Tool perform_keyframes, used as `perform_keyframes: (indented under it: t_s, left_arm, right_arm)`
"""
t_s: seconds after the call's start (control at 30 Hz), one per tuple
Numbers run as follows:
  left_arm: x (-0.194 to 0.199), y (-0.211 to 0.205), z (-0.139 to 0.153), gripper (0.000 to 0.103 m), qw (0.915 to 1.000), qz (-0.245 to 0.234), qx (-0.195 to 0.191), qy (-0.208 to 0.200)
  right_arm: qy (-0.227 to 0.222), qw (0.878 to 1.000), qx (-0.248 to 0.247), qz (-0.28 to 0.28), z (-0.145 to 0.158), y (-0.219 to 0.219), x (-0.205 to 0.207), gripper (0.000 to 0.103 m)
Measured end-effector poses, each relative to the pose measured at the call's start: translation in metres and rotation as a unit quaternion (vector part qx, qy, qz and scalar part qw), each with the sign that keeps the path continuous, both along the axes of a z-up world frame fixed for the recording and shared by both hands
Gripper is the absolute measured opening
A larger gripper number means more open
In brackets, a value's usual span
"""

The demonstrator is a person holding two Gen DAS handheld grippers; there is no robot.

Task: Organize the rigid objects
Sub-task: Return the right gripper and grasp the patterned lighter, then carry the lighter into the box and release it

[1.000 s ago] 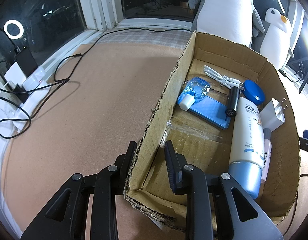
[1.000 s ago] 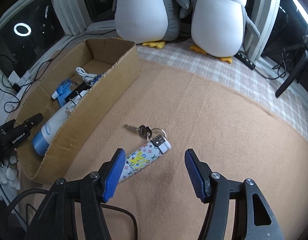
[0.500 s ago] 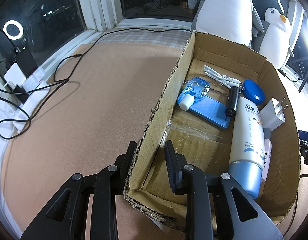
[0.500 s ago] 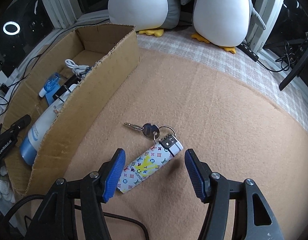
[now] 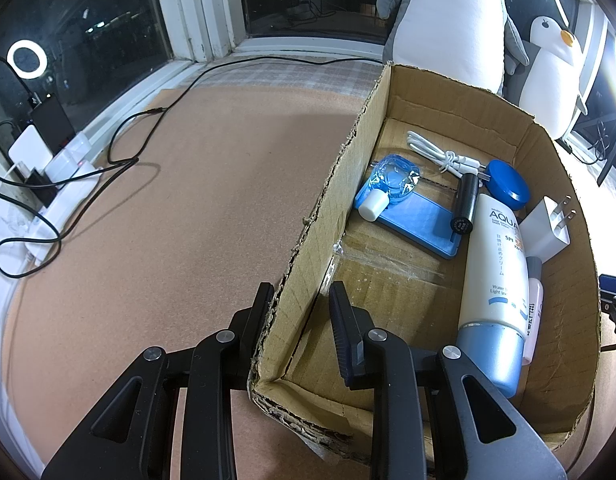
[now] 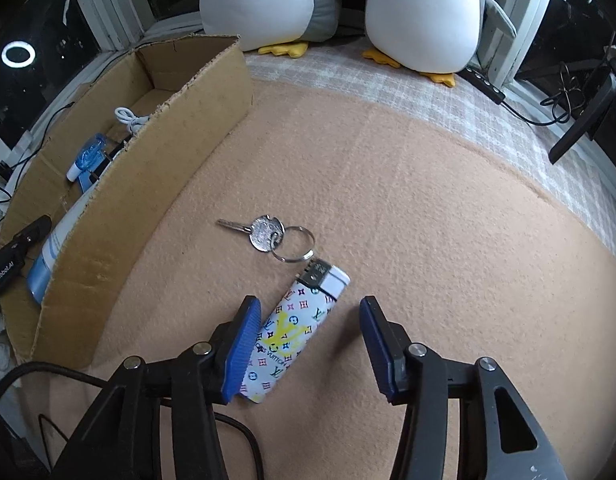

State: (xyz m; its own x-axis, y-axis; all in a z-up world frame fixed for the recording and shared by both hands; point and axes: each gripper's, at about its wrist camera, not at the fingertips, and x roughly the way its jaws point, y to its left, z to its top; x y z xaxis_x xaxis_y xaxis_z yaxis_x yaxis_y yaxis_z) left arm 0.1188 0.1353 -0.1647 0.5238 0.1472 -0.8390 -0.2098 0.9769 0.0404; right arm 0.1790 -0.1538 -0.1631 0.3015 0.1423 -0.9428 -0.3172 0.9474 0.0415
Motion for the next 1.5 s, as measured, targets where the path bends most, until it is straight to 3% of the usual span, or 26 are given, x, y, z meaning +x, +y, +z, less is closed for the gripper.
perform_keyframes:
  t_s: [0.17, 0.43, 0.7, 0.97, 1.2, 1.5]
  left_arm:
    - [0.000, 0.000, 0.000, 0.025, 1.0000, 0.000, 0.000, 0.000]
    - [0.000, 0.000, 0.000, 0.025, 1.0000, 0.000, 0.000, 0.000]
    - [0.000, 0.000, 0.000, 0.025, 1.0000, 0.000, 0.000, 0.000]
    - [0.000, 0.000, 0.000, 0.025, 1.0000, 0.000, 0.000, 0.000]
    - [0.000, 0.000, 0.000, 0.025, 1.0000, 0.000, -0.001, 0.000]
    - [0.000, 0.000, 0.000, 0.025, 1.0000, 0.001, -0.001, -0.001]
  right_arm:
    - [0.002, 1.000, -0.003, 0.007, 0.001, -0.010, -0.005, 0.041]
    - [0.001, 1.000, -0.004, 0.010, 0.004, -0.019, -0.011, 0.021]
    - [-0.020, 1.000, 0.011, 0.002, 0.014, -0.016, -0.016, 0.021]
    - [-0.065, 0.997, 0.044, 0.017, 0.056, 0.005, -0.015, 0.021]
    - [-0.096, 0.991, 0.070, 0.055, 0.087, 0.044, -0.014, 0.021]
    - [-0.104, 0.985, 0.081, 0.114, 0.091, 0.110, -0.017, 0.021]
